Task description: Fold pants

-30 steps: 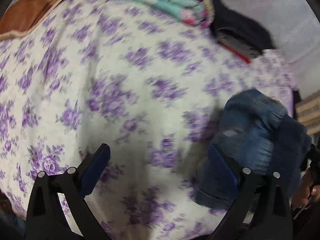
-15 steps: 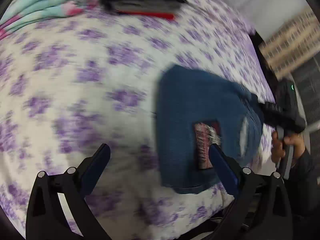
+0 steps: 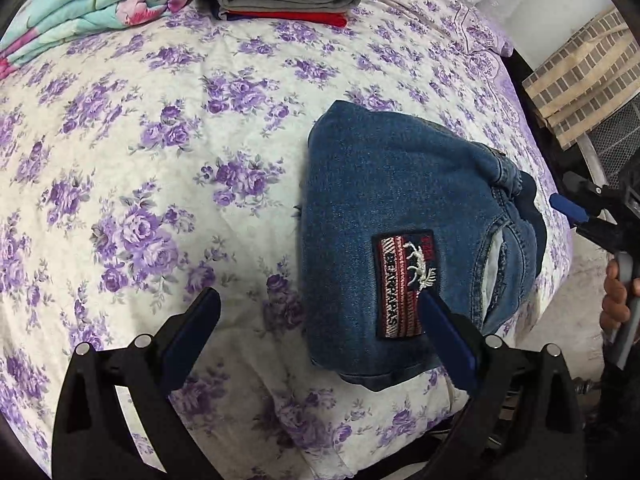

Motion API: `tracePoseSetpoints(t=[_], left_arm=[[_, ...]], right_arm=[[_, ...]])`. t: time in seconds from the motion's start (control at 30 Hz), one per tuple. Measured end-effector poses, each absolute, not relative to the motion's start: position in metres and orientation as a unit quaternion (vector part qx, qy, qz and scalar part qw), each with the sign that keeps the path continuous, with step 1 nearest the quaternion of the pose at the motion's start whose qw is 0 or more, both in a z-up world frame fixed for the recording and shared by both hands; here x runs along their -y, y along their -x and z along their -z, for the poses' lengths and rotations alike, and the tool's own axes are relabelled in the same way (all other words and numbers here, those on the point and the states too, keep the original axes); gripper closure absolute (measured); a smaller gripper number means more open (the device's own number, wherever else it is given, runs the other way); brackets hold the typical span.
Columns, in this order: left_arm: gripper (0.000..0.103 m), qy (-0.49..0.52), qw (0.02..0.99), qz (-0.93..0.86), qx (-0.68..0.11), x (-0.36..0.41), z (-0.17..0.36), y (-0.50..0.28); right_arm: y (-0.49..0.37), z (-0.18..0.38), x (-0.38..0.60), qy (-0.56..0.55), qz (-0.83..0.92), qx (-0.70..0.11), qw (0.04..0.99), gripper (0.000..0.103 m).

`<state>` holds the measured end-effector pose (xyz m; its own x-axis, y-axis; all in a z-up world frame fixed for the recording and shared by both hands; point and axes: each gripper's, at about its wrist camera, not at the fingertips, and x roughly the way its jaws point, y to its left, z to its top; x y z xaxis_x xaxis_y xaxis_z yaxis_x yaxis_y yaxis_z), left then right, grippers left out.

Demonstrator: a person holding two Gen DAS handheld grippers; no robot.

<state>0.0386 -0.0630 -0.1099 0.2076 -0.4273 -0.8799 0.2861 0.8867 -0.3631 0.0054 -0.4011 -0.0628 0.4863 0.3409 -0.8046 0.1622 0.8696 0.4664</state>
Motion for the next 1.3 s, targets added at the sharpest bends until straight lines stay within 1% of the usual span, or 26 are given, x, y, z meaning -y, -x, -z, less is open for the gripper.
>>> tracePoseSetpoints(t=[0.1,0.13,0.17,0.2,0.23,0.27,0.3,0.33,0.37,0.4,0.43,0.47,0.5,0.57,0.63,0.7,0.73,0.77,0.9,0.97,1.03,1.1,1.2,1.27,1.3], left_arm=[[0.007,0.057,0.774,0.226,-0.589,0.067,0.112,-0.039],[0.007,0.056,0.773,0.225,-0.591,0.068,0.113,-0.038],[0.007,0.054,0.771,0.224,-0.594,0.069,0.114,-0.038],[0.007,0.053,0.770,0.224,-0.595,0.069,0.115,-0.038],[0.007,0.051,0.770,0.222,-0.597,0.069,0.116,-0.038],[0.007,0.050,0.770,0.218,-0.597,0.068,0.116,-0.038],[0.007,0.050,0.772,0.217,-0.595,0.067,0.116,-0.038],[0.007,0.051,0.774,0.216,-0.593,0.066,0.115,-0.037],[0.007,0.052,0.777,0.214,-0.590,0.064,0.114,-0.038],[0.007,0.054,0.779,0.210,-0.588,0.063,0.114,-0.038],[0.007,0.056,0.780,0.206,-0.589,0.062,0.115,-0.040],[0.007,0.058,0.778,0.203,-0.591,0.063,0.117,-0.042],[0.007,0.061,0.777,0.202,-0.593,0.063,0.118,-0.043],[0.007,0.065,0.776,0.205,-0.593,0.067,0.120,-0.047],[0.007,0.059,0.777,0.204,-0.592,0.071,0.120,-0.049],[0.007,0.048,0.778,0.199,-0.593,0.074,0.118,-0.052],[0.007,0.050,0.779,0.201,-0.592,0.074,0.117,-0.053],[0.007,0.053,0.779,0.202,-0.591,0.073,0.115,-0.055],[0.007,0.071,0.786,0.190,-0.584,0.065,0.107,-0.066],[0.007,0.075,0.789,0.190,-0.580,0.066,0.104,-0.074],[0.007,0.065,0.794,0.184,-0.575,0.070,0.101,-0.083],[0.007,0.051,0.805,0.162,-0.569,0.073,0.097,-0.094],[0.007,0.066,0.809,0.135,-0.569,0.069,0.095,-0.109],[0.007,0.073,0.805,0.125,-0.575,0.068,0.100,-0.115],[0.005,0.073,0.801,0.122,-0.581,0.070,0.104,-0.117]], right_arm=[[-0.017,0.085,0.366,-0.226,-0.078,-0.544,0.804,0.038],[-0.022,0.095,0.360,-0.225,-0.074,-0.560,0.794,0.041],[-0.026,0.104,0.357,-0.220,-0.061,-0.568,0.791,0.049],[-0.031,0.111,0.359,-0.223,-0.050,-0.564,0.794,0.053],[-0.034,0.113,0.365,-0.241,-0.045,-0.555,0.795,0.062],[-0.036,0.109,0.377,-0.270,-0.043,-0.537,0.798,0.073],[-0.036,0.101,0.381,-0.270,-0.047,-0.520,0.809,0.087],[-0.037,0.088,0.382,-0.258,-0.061,-0.502,0.823,0.096],[-0.039,0.081,0.380,-0.240,-0.070,-0.500,0.829,0.096],[-0.042,0.082,0.378,-0.224,-0.070,-0.508,0.829,0.095],[-0.045,0.087,0.375,-0.202,-0.066,-0.519,0.828,0.092],[-0.049,0.095,0.369,-0.168,-0.057,-0.531,0.829,0.081],[-0.053,0.109,0.364,-0.125,-0.043,-0.545,0.828,0.078],[-0.054,0.127,0.368,-0.128,-0.036,-0.551,0.824,0.079],[-0.058,0.128,0.376,-0.149,-0.035,-0.550,0.821,0.078],[-0.055,0.120,0.374,-0.126,-0.027,-0.551,0.824,0.063],[-0.052,0.116,0.373,-0.113,-0.019,-0.551,0.826,0.039],[-0.047,0.108,0.376,-0.104,-0.005,-0.548,0.830,0.024],[-0.026,0.078,0.387,-0.140,0.001,-0.510,0.849,0.024],[-0.022,0.060,0.376,-0.131,-0.030,-0.486,0.863,0.024],[-0.028,0.051,0.359,-0.120,-0.060,-0.480,0.867,0.024],[-0.037,0.048,0.343,-0.105,-0.078,-0.481,0.867,0.024],[-0.048,0.052,0.329,-0.102,-0.116,-0.493,0.856,0.024],[-0.054,0.065,0.329,-0.087,-0.115,-0.517,0.844,0.029],[-0.060,0.082,0.334,-0.072,-0.097,-0.546,0.829,0.029]])
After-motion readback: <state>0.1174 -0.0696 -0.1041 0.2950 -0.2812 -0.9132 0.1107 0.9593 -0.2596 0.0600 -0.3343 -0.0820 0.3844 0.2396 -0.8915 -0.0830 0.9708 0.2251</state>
